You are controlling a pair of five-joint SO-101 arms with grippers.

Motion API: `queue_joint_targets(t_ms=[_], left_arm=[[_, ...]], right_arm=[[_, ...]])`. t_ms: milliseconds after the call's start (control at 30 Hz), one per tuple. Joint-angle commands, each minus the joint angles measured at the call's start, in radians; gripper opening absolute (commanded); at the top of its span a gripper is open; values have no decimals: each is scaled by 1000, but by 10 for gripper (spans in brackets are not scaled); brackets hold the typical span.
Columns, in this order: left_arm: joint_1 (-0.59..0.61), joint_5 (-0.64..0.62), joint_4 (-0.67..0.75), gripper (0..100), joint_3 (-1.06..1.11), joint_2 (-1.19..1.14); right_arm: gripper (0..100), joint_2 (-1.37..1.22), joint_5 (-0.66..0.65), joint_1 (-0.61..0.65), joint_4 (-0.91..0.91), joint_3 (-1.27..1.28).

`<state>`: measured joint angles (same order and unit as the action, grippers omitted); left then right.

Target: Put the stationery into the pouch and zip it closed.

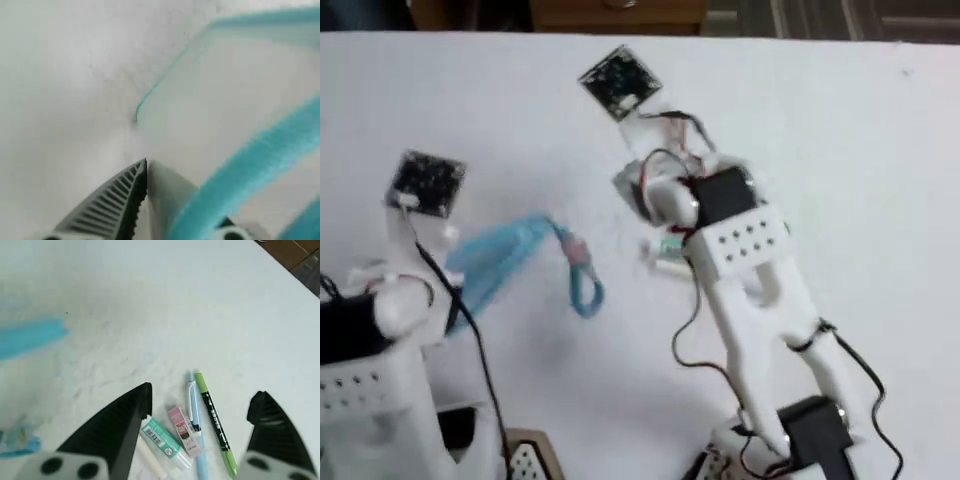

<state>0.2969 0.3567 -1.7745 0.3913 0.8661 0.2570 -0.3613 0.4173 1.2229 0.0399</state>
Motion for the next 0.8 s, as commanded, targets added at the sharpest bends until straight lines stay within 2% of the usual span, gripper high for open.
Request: queue_joint_targets(t_ms=[0,133,267,400,567,767], left_arm=[[1,-9,11,22,-150,4],[1,-9,11,22,-244,2],[-1,-8,9,22,-321,2],[-8,20,-11,22,-358,2],[-76,54,-11,39,-282,2],[-93,52,-9,281,-183,2]], right_arm=[[305,2,-57,-73,59,-12],[305,-28,-341,-124,168,-11],[305,-88,-482,-183,206,-9],[305,-148,-534,-234,208,-11],[307,-199,-549,-242,214,-3],[307,-272,-601,-225,242,-5]])
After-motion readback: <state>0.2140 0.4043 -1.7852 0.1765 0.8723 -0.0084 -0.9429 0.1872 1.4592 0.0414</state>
